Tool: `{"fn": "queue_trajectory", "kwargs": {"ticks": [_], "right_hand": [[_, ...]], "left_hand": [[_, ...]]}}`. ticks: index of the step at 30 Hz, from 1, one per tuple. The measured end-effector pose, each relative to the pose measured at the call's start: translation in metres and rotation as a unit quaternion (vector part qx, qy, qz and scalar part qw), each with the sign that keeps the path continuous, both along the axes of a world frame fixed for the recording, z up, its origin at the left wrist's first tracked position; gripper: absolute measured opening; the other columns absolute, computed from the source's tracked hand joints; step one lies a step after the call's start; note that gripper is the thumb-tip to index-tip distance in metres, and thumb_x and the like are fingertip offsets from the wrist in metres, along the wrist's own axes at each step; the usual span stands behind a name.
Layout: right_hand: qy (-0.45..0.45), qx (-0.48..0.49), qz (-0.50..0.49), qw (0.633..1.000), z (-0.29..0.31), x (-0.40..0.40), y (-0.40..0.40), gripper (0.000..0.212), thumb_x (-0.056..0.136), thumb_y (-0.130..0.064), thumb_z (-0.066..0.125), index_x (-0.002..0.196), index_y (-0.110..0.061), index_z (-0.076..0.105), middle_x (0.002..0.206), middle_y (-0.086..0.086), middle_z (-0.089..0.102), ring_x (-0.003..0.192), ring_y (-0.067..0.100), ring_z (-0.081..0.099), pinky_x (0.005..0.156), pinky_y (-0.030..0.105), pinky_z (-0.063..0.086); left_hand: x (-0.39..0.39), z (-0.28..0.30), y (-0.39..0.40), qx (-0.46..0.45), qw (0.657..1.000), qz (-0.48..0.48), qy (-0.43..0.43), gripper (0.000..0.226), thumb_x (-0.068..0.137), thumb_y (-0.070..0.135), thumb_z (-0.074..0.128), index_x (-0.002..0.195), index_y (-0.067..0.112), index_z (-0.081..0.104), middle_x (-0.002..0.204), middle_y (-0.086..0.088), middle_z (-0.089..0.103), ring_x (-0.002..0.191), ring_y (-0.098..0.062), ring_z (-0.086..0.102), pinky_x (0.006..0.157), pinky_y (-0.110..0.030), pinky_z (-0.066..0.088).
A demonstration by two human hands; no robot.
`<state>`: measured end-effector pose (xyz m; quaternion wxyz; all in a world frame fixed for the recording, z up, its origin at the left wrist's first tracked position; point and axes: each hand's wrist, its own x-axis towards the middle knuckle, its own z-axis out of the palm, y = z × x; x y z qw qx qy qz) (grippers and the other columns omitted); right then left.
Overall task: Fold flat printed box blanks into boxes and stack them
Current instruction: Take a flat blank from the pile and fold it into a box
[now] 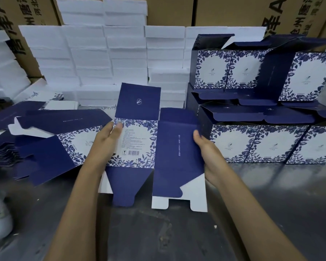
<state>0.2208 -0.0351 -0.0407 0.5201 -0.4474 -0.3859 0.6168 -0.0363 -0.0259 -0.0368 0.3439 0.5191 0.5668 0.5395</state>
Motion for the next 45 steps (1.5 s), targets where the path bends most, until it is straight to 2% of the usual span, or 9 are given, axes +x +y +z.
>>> {"fn": "queue_trajectory", "kwargs": {"ticks": [10,15,22,27,31,34,38,40,45], "right_hand": [[0.015,0.026,0.057,0.998,0.007,0.007,-0.006,0.027,0.103,-0.034,0.055,0.118,-0.019,0.072,0.112,0.005,0.077,0.101,0.023,0.075,0.073,0.033,0.062],[-0.155,0.095,-0.011,0.983,0.005,0.010,-0.007,0.024,0.107,-0.031,0.049,0.109,-0.027,0.073,0.101,-0.011,0.079,0.097,0.010,0.074,0.082,0.024,0.056],[-0.067,0.034,0.075,0.994,0.005,0.014,-0.005,0.023,0.102,-0.022,0.059,0.121,-0.026,0.070,0.110,-0.001,0.078,0.100,0.021,0.075,0.079,0.033,0.059],[-0.104,0.029,0.058,0.992,0.007,0.018,-0.006,0.028,0.102,-0.013,0.056,0.124,-0.027,0.068,0.113,0.000,0.077,0.104,0.026,0.074,0.087,0.040,0.058],[-0.011,-0.015,0.081,0.997,0.010,0.022,-0.008,0.030,0.100,-0.013,0.056,0.128,-0.020,0.066,0.117,0.007,0.075,0.105,0.028,0.074,0.081,0.037,0.061],[0.072,-0.035,0.089,0.993,0.012,0.019,-0.013,0.026,0.100,-0.019,0.056,0.120,-0.017,0.072,0.117,0.008,0.075,0.097,0.023,0.076,0.072,0.032,0.062],[0.221,-0.018,0.065,0.973,0.016,0.014,-0.014,0.033,0.100,-0.038,0.055,0.106,-0.017,0.080,0.114,0.006,0.076,0.096,0.023,0.075,0.075,0.032,0.060],[0.269,-0.005,0.052,0.962,0.015,0.013,-0.013,0.033,0.099,-0.031,0.052,0.094,-0.017,0.081,0.103,0.004,0.077,0.088,0.022,0.074,0.073,0.030,0.058],[0.144,0.046,0.083,0.985,0.007,0.010,-0.014,0.038,0.080,-0.014,0.042,0.056,-0.022,0.071,0.066,-0.003,0.065,0.063,0.018,0.051,0.063,0.028,0.037]], "left_hand": [[0.005,-0.007,0.010,-0.001,0.993,0.109,0.043,0.036,0.107,0.043,0.032,0.103,0.019,0.058,0.085,0.011,0.056,0.076,0.001,0.051,0.063,-0.016,0.036],[0.011,-0.012,0.012,-0.012,0.989,0.113,0.092,0.043,0.104,0.054,0.030,0.116,0.019,0.052,0.098,0.005,0.056,0.094,-0.018,0.052,0.079,-0.034,0.035],[0.014,-0.018,0.012,-0.029,0.978,0.155,0.133,0.041,0.106,0.047,0.030,0.107,0.009,0.047,0.081,0.004,0.050,0.088,-0.026,0.047,0.076,-0.035,0.030],[0.025,-0.015,0.006,-0.047,0.964,0.136,0.222,0.054,0.107,0.042,0.029,0.148,0.007,0.037,0.128,-0.024,0.058,0.118,-0.042,0.052,0.092,-0.045,0.040],[0.037,-0.012,-0.001,-0.021,0.932,0.142,0.333,0.050,0.107,0.026,0.032,0.149,-0.002,0.034,0.127,-0.030,0.057,0.119,-0.046,0.050,0.099,-0.050,0.038],[0.042,-0.011,-0.004,-0.002,0.936,0.115,0.333,0.044,0.102,0.018,0.044,0.144,0.005,0.048,0.132,-0.024,0.048,0.120,-0.041,0.049,0.102,-0.044,0.037],[0.044,0.008,-0.010,0.010,0.996,-0.028,0.086,0.050,0.092,0.009,0.059,0.137,0.032,0.054,0.120,-0.009,0.058,0.096,-0.003,0.065,0.089,-0.022,0.051],[0.042,0.016,-0.015,-0.007,0.990,-0.141,-0.011,0.069,0.087,0.010,0.068,0.137,0.052,0.047,0.141,0.006,0.047,0.117,0.005,0.053,0.104,-0.032,0.046],[0.045,0.012,-0.019,0.008,0.964,-0.265,-0.018,0.081,0.085,0.004,0.073,0.147,0.043,0.038,0.129,0.046,0.049,0.112,0.032,0.042,0.086,-0.001,0.043]]}}
